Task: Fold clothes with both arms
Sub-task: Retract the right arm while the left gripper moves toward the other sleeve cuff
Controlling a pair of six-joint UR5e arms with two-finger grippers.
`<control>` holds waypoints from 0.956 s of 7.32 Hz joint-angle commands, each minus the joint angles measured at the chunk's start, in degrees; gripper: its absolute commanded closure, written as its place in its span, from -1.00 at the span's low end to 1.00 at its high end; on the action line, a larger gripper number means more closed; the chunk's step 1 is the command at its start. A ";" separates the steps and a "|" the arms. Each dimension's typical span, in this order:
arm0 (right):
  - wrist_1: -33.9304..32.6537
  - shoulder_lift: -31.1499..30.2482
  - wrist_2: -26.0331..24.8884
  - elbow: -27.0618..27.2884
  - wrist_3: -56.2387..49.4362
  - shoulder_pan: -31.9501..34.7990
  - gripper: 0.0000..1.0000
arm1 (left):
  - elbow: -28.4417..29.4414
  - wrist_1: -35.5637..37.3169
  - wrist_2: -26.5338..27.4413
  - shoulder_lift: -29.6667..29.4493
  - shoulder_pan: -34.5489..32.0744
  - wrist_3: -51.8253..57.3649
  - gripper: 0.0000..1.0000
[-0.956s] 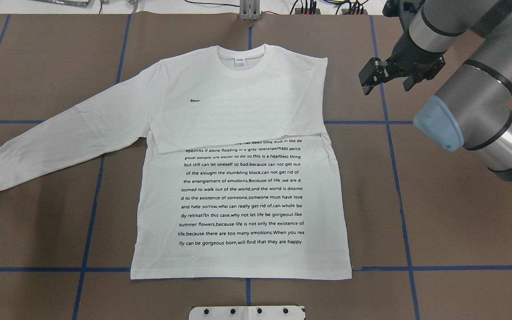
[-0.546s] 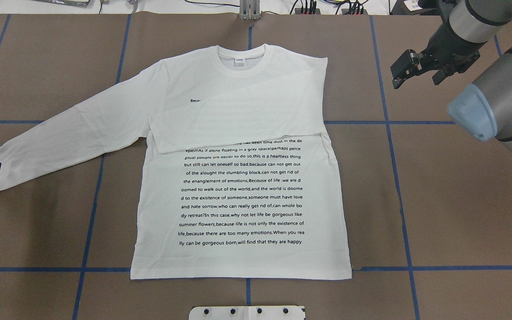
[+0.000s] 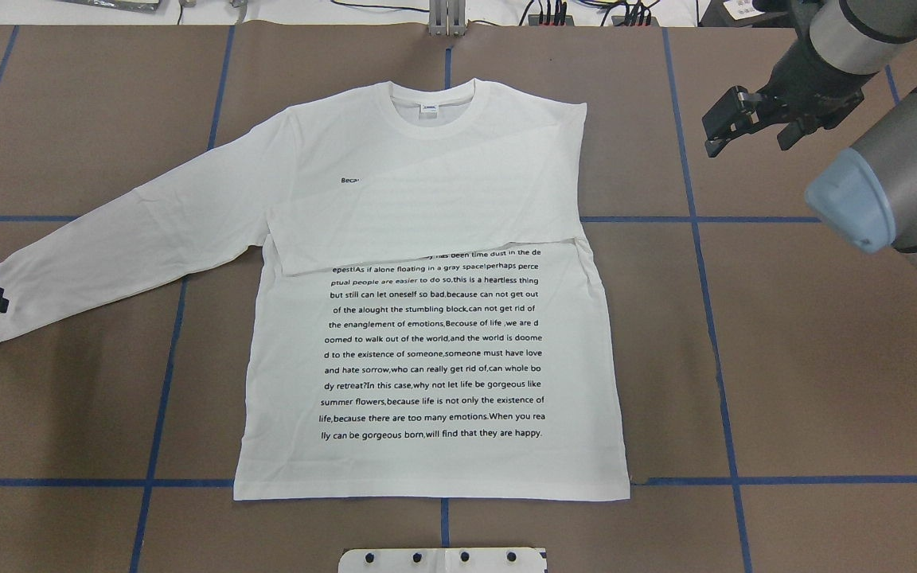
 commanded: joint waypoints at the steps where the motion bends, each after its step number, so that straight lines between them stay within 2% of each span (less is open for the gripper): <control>1: -1.65 0.38 0.00 1.04 0.00 0.01 -1.00 | 0.76 -0.59 -0.03 0.22 0.06 0.14 -0.98; 3: -1.66 0.30 -0.09 1.04 0.00 0.01 -1.00 | 0.85 -0.59 -0.03 0.40 0.06 0.05 -0.98; 4: -1.66 0.30 -0.09 1.05 0.00 0.01 -1.00 | 0.68 -0.68 -0.03 0.40 0.06 -0.04 -0.45; 5: -1.66 0.30 -0.09 1.05 0.00 0.01 -1.00 | 0.94 -0.85 -0.03 0.49 0.06 0.05 -0.03; 6: -1.66 0.47 -0.09 1.05 0.00 0.01 -1.00 | 0.94 -0.85 -0.03 0.57 0.06 0.05 0.07; 7: -1.66 0.39 -0.09 1.05 0.00 0.01 -1.00 | 0.85 -0.94 -0.03 0.58 0.06 -0.04 0.36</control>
